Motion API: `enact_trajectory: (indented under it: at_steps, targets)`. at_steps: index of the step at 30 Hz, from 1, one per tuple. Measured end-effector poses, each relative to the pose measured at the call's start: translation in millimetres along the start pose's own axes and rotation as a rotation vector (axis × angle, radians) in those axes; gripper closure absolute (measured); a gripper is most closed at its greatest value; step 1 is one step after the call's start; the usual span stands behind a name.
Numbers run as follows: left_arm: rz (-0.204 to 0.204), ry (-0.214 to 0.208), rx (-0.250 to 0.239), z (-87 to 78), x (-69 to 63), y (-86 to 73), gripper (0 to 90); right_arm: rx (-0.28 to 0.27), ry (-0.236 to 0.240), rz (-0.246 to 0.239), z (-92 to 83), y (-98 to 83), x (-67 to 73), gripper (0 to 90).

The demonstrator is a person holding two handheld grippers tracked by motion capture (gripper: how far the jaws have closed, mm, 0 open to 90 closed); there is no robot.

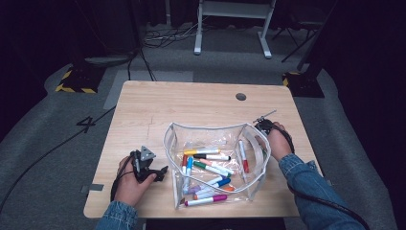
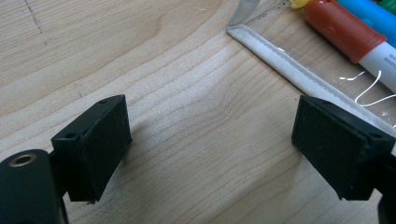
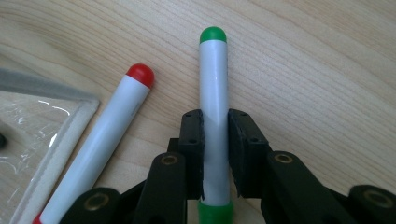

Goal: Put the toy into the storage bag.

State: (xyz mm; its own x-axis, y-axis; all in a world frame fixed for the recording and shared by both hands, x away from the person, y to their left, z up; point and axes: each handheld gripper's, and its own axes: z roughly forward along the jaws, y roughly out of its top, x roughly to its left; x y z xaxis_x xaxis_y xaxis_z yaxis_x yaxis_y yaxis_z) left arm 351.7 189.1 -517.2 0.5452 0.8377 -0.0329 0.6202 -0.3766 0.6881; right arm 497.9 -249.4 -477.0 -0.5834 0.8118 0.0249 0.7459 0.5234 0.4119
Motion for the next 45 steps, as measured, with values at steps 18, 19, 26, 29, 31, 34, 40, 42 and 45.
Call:
enact_trajectory:
  at_steps: [18,19,26,29,31,34,40,42,45]
  targets:
    - [-0.002,-0.003,0.000,0.2,-0.1,0.0,12.1,-0.033,0.056,0.011,-50.5,2.3,-1.7,77.1]
    - [-0.002,-0.003,0.000,0.2,-0.1,-0.1,12.1,-0.034,0.055,0.014,-55.1,2.7,-1.5,77.1]
    - [-0.002,-0.003,0.000,0.2,-0.1,0.0,12.1,-0.087,0.066,-0.044,-102.1,10.5,5.2,77.1]
    - [-0.002,-0.002,0.000,0.1,-0.1,0.0,12.1,-0.112,0.080,-0.079,-122.8,15.0,10.6,77.1]
    - [-0.002,-0.003,0.000,0.2,-0.1,0.0,12.1,-0.128,0.084,-0.102,-136.6,18.0,14.4,77.0]
    - [-0.003,-0.003,0.000,0.2,-0.1,0.0,12.1,-0.153,0.084,-0.136,-156.6,22.1,22.4,77.1]
    - [-0.003,-0.003,0.000,0.2,-0.2,-0.1,12.1,-0.190,0.070,-0.224,-194.5,30.2,49.9,77.0]
    - [-0.002,-0.003,0.000,0.2,-0.1,0.0,12.1,-0.204,0.073,-0.268,-204.9,32.8,61.5,77.1]
    - [-0.003,-0.003,0.000,0.2,-0.2,-0.1,12.1,-0.208,0.097,-0.321,-215.7,35.5,81.9,77.0]
